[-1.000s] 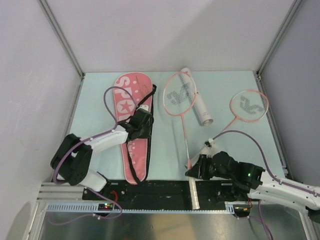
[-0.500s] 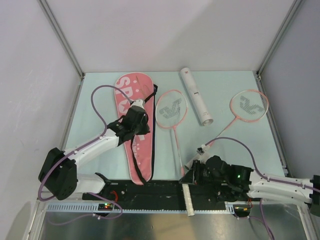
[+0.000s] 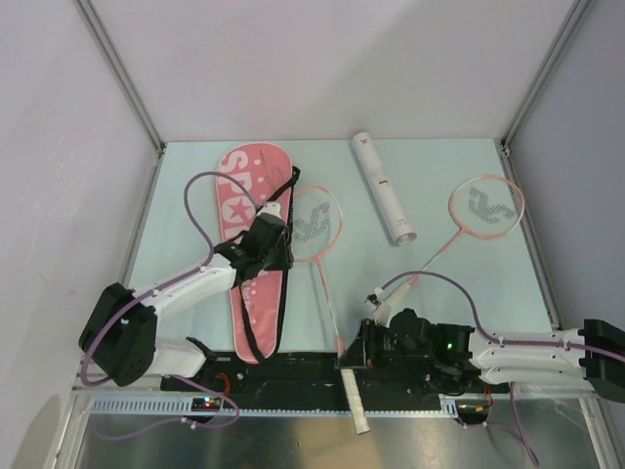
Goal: Pack up the badminton gear
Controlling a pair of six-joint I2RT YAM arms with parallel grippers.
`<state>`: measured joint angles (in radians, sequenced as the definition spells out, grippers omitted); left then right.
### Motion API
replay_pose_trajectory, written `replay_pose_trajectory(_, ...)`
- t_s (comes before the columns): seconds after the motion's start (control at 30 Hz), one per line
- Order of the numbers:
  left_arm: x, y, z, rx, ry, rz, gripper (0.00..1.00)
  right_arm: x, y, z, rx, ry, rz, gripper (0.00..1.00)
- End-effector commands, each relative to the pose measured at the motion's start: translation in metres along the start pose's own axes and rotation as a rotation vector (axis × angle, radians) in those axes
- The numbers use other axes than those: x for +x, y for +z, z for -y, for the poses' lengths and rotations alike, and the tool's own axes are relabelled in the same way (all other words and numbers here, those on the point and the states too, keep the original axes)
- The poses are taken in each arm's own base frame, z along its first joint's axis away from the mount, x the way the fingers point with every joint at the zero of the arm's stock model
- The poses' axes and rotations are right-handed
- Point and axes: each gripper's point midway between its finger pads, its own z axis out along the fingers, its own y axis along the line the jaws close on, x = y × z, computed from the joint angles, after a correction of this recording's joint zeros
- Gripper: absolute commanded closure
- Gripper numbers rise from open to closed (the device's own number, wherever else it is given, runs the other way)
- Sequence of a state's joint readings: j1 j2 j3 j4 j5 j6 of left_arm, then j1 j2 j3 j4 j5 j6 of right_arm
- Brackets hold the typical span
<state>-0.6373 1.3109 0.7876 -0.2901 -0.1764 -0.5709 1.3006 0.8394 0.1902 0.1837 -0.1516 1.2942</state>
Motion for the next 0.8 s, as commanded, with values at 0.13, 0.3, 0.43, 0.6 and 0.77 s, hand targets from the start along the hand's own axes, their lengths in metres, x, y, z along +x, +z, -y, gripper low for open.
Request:
replay_pose_trajectory(0.13, 0.027, 0.026, -0.028, -0.128, 0.072, -0.066, 0.46, -0.01, -0.006, -0.039, -0.149, -0.059, 0.061, 1.0)
replay_pose_trajectory(0.3, 0.038, 0.035, -0.027, -0.138, 0.104, -0.111, 0.42, -0.01, -0.005, -0.041, -0.161, -0.078, 0.061, 1.0)
replay_pose_trajectory(0.43, 0.042, 0.039, -0.03, -0.159, 0.121, -0.123, 0.47, -0.009, -0.002, -0.04, -0.163, -0.084, 0.055, 1.0)
replay_pose_trajectory(0.6, 0.042, 0.037, -0.034, -0.175, 0.137, -0.12, 0.87, -0.008, -0.001, -0.04, -0.166, -0.086, 0.048, 1.0)
replay_pose_trajectory(0.77, 0.032, 0.024, -0.026, -0.129, 0.122, -0.084, 0.99, -0.008, -0.001, -0.041, -0.172, -0.09, 0.047, 1.0)
